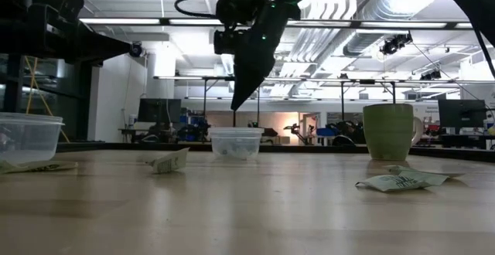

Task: Pick and place Stevia / Truvia into bins
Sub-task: Put the stevia packet into the right transparent container

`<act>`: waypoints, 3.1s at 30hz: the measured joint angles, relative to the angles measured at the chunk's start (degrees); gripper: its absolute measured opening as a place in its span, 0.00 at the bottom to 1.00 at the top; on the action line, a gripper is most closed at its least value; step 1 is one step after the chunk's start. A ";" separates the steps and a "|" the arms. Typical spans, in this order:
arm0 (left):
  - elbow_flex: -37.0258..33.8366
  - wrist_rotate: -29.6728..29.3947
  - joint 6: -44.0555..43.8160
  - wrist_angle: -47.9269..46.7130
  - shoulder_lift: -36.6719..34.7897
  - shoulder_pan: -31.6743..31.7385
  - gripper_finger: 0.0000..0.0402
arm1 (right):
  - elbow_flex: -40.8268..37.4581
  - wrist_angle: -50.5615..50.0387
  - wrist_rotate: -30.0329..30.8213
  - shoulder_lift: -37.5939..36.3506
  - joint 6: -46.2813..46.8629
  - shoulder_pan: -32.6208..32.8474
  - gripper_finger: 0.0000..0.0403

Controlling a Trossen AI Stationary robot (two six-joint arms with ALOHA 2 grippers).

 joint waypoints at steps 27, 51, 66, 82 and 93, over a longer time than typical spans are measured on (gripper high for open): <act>0.02 0.00 0.01 0.00 0.02 0.00 0.15 | -0.07 -18.23 0.61 0.00 24.81 31.12 0.43; 0.01 0.02 -0.01 -0.02 0.02 0.00 0.15 | -16.59 -7.24 -8.01 -0.07 30.96 33.12 0.49; 0.00 0.00 -0.03 -0.02 0.02 0.00 0.15 | -16.59 -1.91 -5.04 -0.07 30.37 32.73 0.15; 0.02 0.00 -0.03 -0.01 0.01 0.00 0.15 | -6.90 -8.77 14.82 0.04 12.71 26.75 0.01; 0.01 0.00 -0.01 0.00 0.01 0.00 0.15 | 0.32 -0.02 27.20 0.02 3.53 12.64 0.01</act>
